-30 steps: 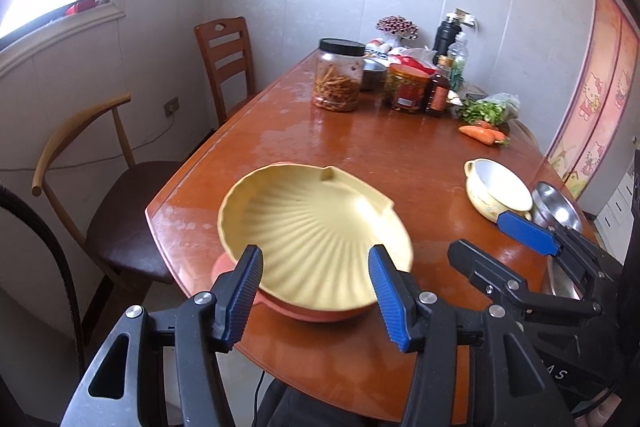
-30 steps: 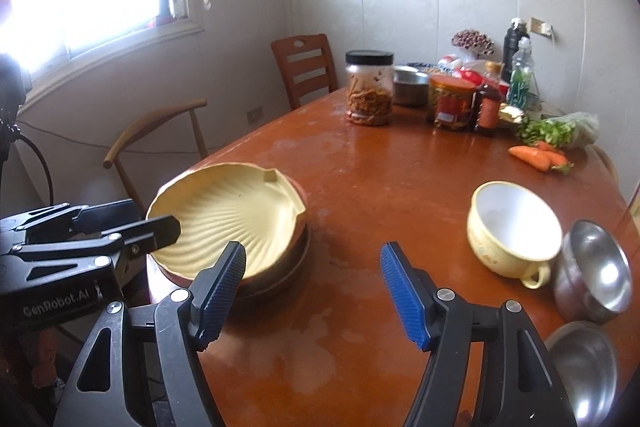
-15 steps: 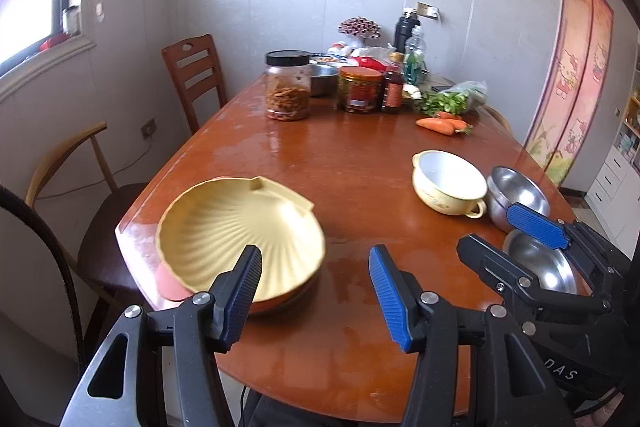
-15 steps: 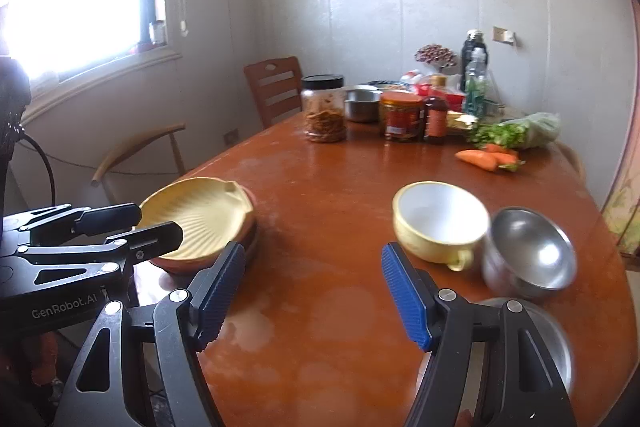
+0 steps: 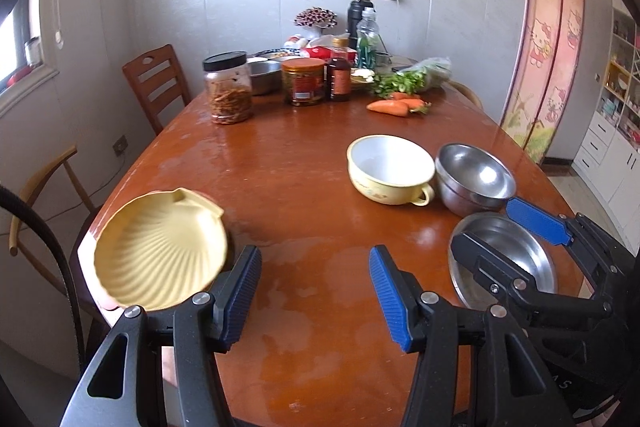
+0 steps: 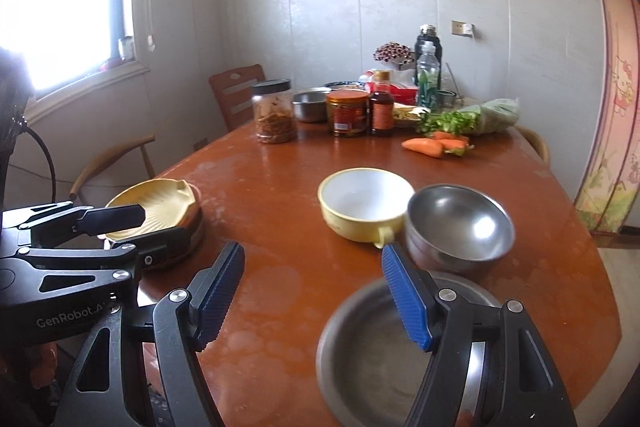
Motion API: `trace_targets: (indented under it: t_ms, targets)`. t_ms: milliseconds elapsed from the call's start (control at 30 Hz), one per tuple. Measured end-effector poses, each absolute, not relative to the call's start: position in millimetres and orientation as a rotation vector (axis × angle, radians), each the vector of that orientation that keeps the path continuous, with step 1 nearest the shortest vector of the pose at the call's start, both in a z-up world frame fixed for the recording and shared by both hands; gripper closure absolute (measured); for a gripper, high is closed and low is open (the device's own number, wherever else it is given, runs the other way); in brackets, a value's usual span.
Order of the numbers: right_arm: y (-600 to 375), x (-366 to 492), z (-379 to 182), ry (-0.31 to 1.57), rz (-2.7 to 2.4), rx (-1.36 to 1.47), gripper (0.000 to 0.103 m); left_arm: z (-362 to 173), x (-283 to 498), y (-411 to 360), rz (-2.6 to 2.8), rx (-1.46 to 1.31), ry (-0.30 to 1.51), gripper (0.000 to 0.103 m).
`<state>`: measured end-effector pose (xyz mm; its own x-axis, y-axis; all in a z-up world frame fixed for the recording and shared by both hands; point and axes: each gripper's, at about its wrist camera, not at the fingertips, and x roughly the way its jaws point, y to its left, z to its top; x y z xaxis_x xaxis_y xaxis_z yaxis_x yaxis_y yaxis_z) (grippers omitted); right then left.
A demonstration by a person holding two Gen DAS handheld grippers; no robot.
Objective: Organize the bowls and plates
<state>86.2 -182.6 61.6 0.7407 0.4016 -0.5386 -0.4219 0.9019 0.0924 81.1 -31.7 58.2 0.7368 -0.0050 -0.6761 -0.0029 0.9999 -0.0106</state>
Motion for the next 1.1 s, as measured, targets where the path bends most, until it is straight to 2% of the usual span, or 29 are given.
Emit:
trace_targets:
  t_ms: [467, 767, 1000, 1100]
  targets:
    - [-243, 85, 51, 0.592, 0.352, 0.005, 0.03, 47, 99, -83, -0.093, 0.013, 0.791, 0.047]
    - [-303, 92, 28, 0.664, 0.278, 0.087, 0.03, 24, 115, -112, -0.175, -0.007, 0.858, 0.047]
    - [-311, 96, 10, 0.706, 0.338, 0.111, 0.03, 3, 127, -127, -0.191, 0.001, 0.897, 0.047]
    - [-308, 97, 5, 0.719, 0.342, 0.098, 0.034, -3, 130, -128, -0.209, -0.014, 0.907, 0.047]
